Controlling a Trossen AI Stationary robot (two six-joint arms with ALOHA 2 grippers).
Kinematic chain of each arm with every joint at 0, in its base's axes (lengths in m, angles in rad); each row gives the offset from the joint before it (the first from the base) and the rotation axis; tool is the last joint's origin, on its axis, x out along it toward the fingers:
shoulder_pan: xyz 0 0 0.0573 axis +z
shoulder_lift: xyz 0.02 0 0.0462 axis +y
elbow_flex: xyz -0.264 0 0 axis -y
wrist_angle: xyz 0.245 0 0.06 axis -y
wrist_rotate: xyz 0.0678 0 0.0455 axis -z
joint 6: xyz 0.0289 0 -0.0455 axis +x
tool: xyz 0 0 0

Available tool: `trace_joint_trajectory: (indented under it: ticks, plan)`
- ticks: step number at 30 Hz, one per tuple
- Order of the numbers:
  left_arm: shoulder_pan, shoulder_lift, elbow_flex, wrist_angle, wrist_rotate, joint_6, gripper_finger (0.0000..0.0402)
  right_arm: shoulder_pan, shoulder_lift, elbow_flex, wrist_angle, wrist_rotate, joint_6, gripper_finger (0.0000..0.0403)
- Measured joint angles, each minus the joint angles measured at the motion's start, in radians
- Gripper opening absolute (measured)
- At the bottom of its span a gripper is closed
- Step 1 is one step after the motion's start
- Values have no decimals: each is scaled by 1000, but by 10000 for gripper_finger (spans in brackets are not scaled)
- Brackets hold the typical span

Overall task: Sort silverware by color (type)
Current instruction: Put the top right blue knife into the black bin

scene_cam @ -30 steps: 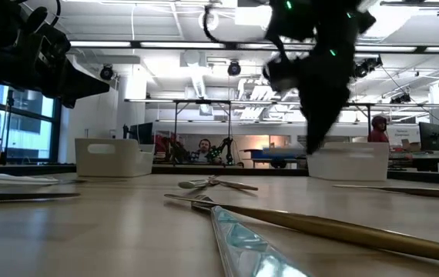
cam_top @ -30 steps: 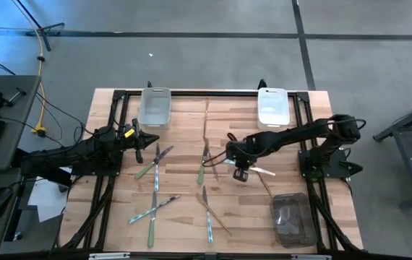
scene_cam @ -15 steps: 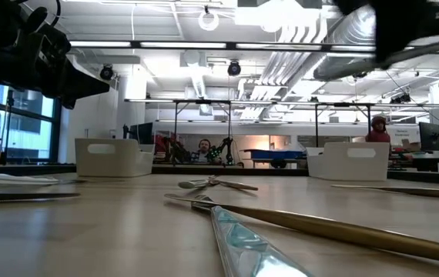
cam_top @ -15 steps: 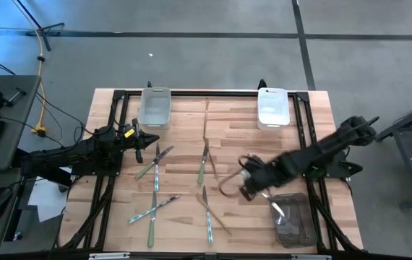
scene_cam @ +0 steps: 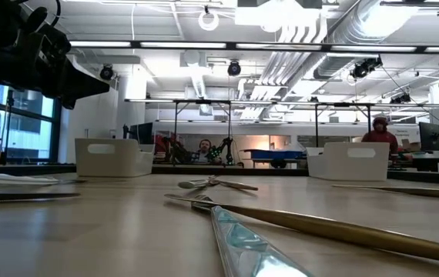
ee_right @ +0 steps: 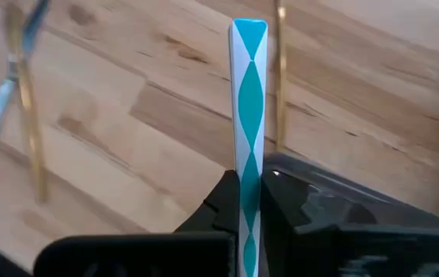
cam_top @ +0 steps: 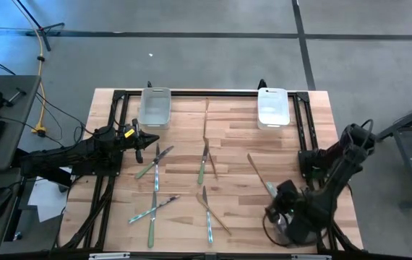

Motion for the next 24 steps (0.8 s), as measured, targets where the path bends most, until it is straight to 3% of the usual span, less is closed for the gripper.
trace_joint_trajectory:
  ticks: [11,24]
  plan:
    - [0,0,0,0,-1,0,1,78,80,0,-22,3,-83,7]
    - [0,0,0,0,-4,1,1,171,161,0,-42,-9,28,7]
